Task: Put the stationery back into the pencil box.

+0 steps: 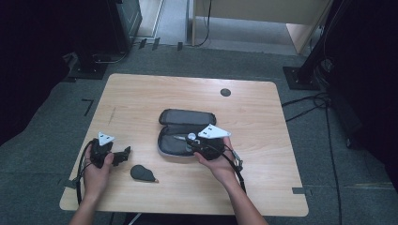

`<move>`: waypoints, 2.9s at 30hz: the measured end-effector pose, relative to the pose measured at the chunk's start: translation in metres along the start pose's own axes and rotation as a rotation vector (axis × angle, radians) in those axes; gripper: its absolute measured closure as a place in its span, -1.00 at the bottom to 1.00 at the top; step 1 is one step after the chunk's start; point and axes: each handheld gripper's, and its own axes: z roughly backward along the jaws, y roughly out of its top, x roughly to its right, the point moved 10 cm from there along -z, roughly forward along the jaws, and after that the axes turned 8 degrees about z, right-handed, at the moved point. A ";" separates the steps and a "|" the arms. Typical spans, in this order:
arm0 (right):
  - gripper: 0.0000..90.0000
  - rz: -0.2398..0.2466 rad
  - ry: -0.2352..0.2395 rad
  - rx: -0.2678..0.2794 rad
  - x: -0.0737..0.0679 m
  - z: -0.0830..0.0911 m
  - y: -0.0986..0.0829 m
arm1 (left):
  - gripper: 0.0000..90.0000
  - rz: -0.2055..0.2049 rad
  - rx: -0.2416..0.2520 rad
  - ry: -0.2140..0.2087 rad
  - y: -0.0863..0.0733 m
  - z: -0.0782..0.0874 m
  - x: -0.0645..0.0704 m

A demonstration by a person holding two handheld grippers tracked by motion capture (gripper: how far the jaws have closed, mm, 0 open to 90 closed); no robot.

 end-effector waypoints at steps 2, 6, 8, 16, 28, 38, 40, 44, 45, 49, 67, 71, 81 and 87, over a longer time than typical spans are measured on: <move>0.47 0.001 0.001 -0.005 -0.001 -0.003 -0.002 | -0.70 0.000 0.000 0.000 0.000 0.000 0.000; 0.47 0.002 0.008 -0.013 -0.002 -0.006 -0.006 | -0.70 0.000 0.000 0.000 0.000 0.000 0.000; 0.47 0.000 0.006 -0.018 -0.001 -0.006 -0.008 | -0.70 0.000 -0.001 -0.001 0.000 0.000 0.000; 0.47 -0.009 0.002 -0.018 0.005 -0.001 -0.015 | -0.70 -0.001 0.000 -0.001 0.000 0.000 0.000; 0.47 -0.084 0.049 -0.027 0.018 0.018 -0.029 | -0.70 -0.001 0.000 0.000 0.000 0.000 0.000; 0.46 -0.164 0.044 -0.052 0.034 0.019 -0.035 | -0.70 0.000 0.000 0.000 0.000 0.000 0.000; 0.46 -0.182 0.051 -0.061 0.036 0.019 -0.036 | -0.70 -0.001 0.000 0.000 0.000 0.000 0.000; 0.47 -0.179 0.055 -0.064 0.036 0.018 -0.034 | -0.70 -0.001 -0.001 -0.001 0.000 0.000 0.000; 0.47 -0.171 0.055 -0.065 0.035 0.017 -0.034 | -0.70 -0.001 -0.001 -0.001 0.000 0.000 0.000; 0.47 -0.163 0.082 -0.071 0.027 0.010 -0.030 | -0.70 0.000 0.000 -0.001 0.000 0.000 0.000; 0.46 -0.134 0.158 -0.127 -0.003 -0.025 -0.026 | -0.70 -0.001 -0.001 -0.001 0.000 0.000 0.000; 0.41 -0.146 0.128 -0.159 0.004 -0.027 -0.033 | -0.70 0.000 0.000 -0.001 0.000 0.000 0.000; 0.34 -0.131 0.033 -0.189 0.019 -0.028 -0.039 | -0.70 0.000 -0.001 -0.001 0.000 0.000 0.000; 0.31 -0.075 0.052 -0.209 0.012 -0.032 -0.037 | -0.70 0.000 -0.001 -0.001 0.000 0.000 0.000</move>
